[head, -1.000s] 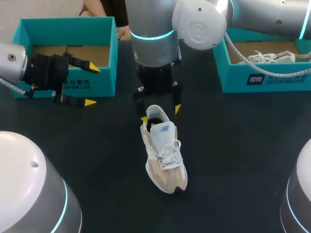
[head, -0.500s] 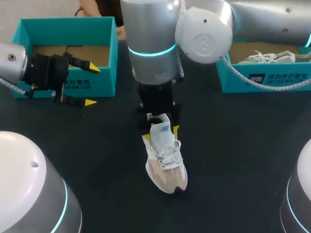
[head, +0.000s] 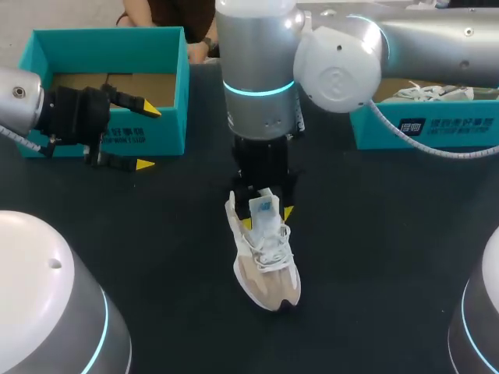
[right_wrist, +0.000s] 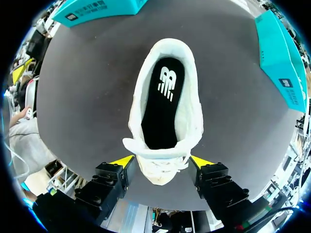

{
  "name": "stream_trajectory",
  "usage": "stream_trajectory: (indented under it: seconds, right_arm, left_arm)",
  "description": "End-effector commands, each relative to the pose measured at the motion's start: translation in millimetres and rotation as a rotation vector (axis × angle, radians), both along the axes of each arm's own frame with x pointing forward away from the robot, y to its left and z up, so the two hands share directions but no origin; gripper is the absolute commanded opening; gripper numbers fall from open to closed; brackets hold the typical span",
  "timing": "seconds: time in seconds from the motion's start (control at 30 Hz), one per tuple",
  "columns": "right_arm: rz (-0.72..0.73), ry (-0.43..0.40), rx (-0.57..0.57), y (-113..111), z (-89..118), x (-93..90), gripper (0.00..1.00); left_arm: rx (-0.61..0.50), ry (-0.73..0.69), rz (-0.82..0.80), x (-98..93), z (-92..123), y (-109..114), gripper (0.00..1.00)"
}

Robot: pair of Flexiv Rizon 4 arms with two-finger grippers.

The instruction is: Take the shoe out of the shoebox, open the shoe tongue, remove and reinsert the insole, then place the shoe into the shoebox

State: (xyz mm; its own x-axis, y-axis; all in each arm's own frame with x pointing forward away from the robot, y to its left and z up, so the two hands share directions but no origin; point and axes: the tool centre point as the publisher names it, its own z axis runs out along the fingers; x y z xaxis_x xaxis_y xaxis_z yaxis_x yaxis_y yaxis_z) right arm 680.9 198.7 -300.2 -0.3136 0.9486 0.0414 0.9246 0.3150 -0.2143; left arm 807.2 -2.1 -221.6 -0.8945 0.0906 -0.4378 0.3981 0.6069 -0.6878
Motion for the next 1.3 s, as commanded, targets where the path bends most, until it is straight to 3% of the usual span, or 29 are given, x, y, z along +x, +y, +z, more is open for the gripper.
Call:
stream_trajectory:
  seconds: [0.03, 0.13, 0.17, 0.4, 0.8, 1.1, 1.3]
  right_arm:
    - [0.0, 0.012, 0.014, -3, -8, 6.4, 0.63]
    - [0.01, 0.007, 0.014, -3, -8, 14.2, 0.42]
    - [0.013, 0.006, 0.014, -2, -8, 15.4, 0.4]
    - [0.027, 0.01, 0.004, 0, -3, 17.1, 0.41]
    - [0.025, 0.01, -0.002, 2, 2, 10.2, 0.53]
    - [0.035, 0.0, -0.008, 0, 7, 16.2, 0.51]
    - [0.059, -0.008, 0.02, 1, -7, 30.7, 0.47]
  left_arm:
    - [0.002, -0.001, 0.0, -0.8, 0, 0, 1.0]
    - [0.002, -0.001, 0.0, -0.8, 0, 0, 1.0]
    - [0.002, -0.001, 0.0, -0.8, 0, 0, 1.0]
    - [0.002, -0.001, 0.0, -0.8, 0, 0, 1.0]
    - [0.002, -0.001, 0.0, -0.8, 0, 0, 1.0]
    - [0.002, -0.001, 0.0, -0.8, 0, 0, 1.0]
    - [0.002, -0.001, 0.0, -0.8, 0, 0, 1.0]
